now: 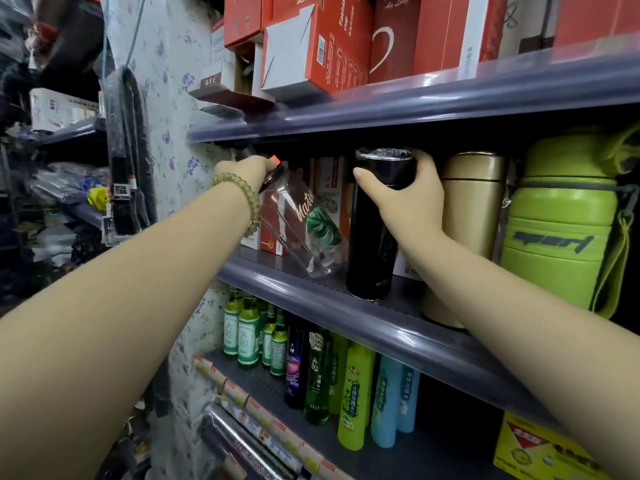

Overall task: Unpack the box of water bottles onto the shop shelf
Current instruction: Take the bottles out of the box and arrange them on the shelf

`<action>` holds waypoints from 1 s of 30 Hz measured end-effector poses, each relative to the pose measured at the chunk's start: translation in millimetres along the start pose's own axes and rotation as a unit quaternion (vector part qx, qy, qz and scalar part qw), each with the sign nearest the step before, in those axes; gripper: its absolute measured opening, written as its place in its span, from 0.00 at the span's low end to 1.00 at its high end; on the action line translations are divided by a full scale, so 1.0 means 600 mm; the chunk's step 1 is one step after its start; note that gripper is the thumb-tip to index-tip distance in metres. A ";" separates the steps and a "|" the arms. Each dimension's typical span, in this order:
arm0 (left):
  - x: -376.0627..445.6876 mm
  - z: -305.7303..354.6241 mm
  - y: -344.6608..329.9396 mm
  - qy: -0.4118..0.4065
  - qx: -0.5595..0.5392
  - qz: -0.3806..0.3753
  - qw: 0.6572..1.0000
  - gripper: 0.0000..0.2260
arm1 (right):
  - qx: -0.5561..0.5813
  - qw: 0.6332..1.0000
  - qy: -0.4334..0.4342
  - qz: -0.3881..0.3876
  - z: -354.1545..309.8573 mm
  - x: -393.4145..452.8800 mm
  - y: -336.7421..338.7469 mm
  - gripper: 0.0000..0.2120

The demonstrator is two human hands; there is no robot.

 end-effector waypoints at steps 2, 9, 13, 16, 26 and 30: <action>0.018 -0.023 -0.010 0.042 0.031 -0.026 0.998 0.26 | -0.012 1.000 -0.003 0.004 0.004 0.009 -0.005 0.28; 0.073 -0.041 -0.049 0.032 0.019 -0.067 0.997 0.31 | -0.035 0.999 -0.025 0.011 0.019 0.031 -0.004 0.24; 0.008 0.024 -0.067 -0.015 0.053 -0.097 0.994 0.13 | -0.051 0.999 -0.013 0.010 0.016 0.034 -0.007 0.24; 0.014 0.033 -0.072 -0.023 0.061 -0.120 0.991 0.10 | -0.059 0.998 -0.009 0.003 0.015 0.032 -0.012 0.24; -0.023 0.015 -0.099 -0.122 0.042 -0.171 0.977 0.37 | -0.052 0.998 -0.034 0.029 0.025 0.027 -0.009 0.26; -0.040 -0.014 -0.111 -0.193 0.063 -0.149 0.968 0.24 | -0.054 0.997 -0.037 0.031 0.026 0.027 -0.011 0.26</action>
Point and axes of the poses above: each hand's wrist, its own x-axis towards the middle knuckle, its own y-axis out of the back of the hand, z = x × y, the point moved 8 cm from there along x, towards the middle knuckle, and after that the axes turned 9 degrees about -y, right-handed, at the moved point
